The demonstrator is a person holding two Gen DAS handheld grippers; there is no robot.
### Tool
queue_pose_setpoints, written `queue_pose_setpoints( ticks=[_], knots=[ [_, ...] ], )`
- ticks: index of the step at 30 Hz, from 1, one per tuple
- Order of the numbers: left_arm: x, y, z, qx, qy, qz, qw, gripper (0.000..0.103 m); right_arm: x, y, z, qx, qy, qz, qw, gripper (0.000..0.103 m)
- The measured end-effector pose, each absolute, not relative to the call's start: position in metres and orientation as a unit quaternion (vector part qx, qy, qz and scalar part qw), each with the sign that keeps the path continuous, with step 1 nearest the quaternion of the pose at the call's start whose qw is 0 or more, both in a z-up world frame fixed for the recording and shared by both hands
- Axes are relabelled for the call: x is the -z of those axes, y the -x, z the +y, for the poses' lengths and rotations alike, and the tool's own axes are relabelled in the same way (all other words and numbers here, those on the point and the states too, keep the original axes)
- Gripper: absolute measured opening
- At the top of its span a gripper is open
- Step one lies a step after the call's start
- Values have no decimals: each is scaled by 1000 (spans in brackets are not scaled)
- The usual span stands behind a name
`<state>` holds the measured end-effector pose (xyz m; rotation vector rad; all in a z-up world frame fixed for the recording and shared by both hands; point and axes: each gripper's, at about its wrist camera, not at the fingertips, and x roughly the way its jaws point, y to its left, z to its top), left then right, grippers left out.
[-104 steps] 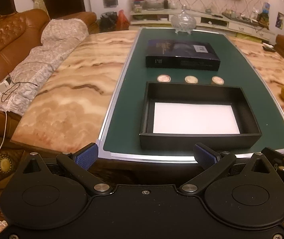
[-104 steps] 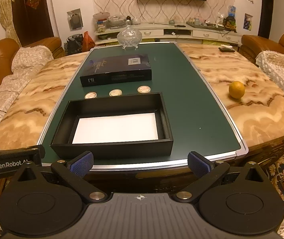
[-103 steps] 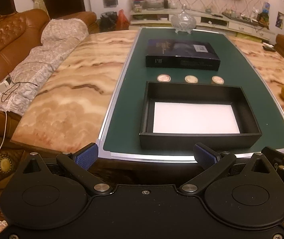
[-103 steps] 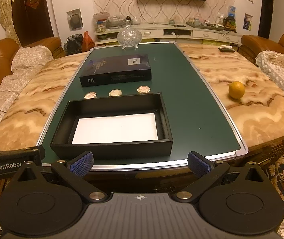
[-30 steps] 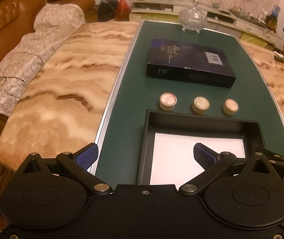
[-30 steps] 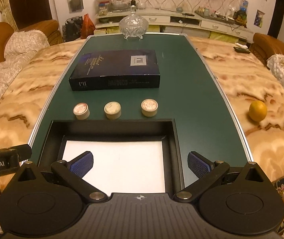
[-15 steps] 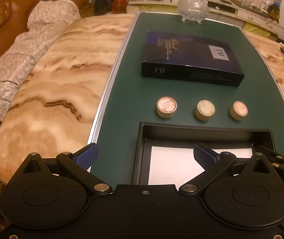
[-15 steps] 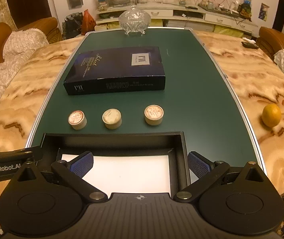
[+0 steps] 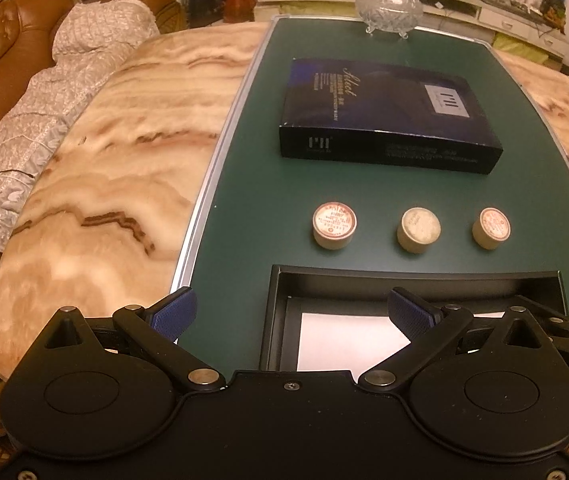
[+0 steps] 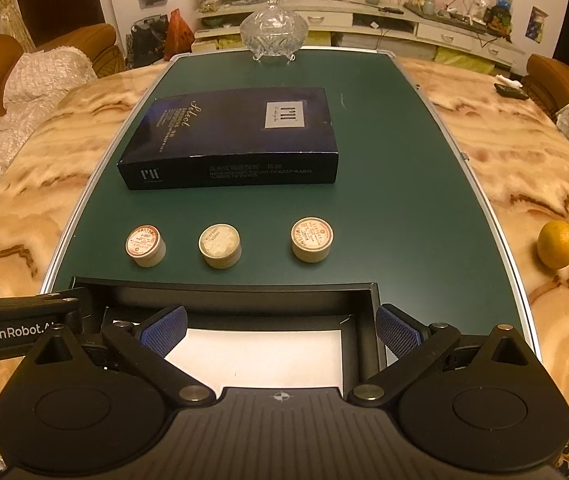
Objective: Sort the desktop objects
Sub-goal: 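Move the left tool forward toward the row of three round jars, then close the left tool on the red-labelled round jar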
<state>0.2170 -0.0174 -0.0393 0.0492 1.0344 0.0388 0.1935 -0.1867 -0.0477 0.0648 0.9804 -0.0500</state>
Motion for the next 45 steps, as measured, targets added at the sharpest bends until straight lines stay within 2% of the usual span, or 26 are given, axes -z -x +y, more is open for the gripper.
queue_pose_setpoints(
  ticks=[31,45],
  knots=[
    [51,-232,-25,-20,-28,502,864,103,58,-208,-196,22,-40,474,880,103],
    [70,-300,-20,-11,-11,502,865,103,62,-184,-225,24,-120,460,879,103]
  ],
)
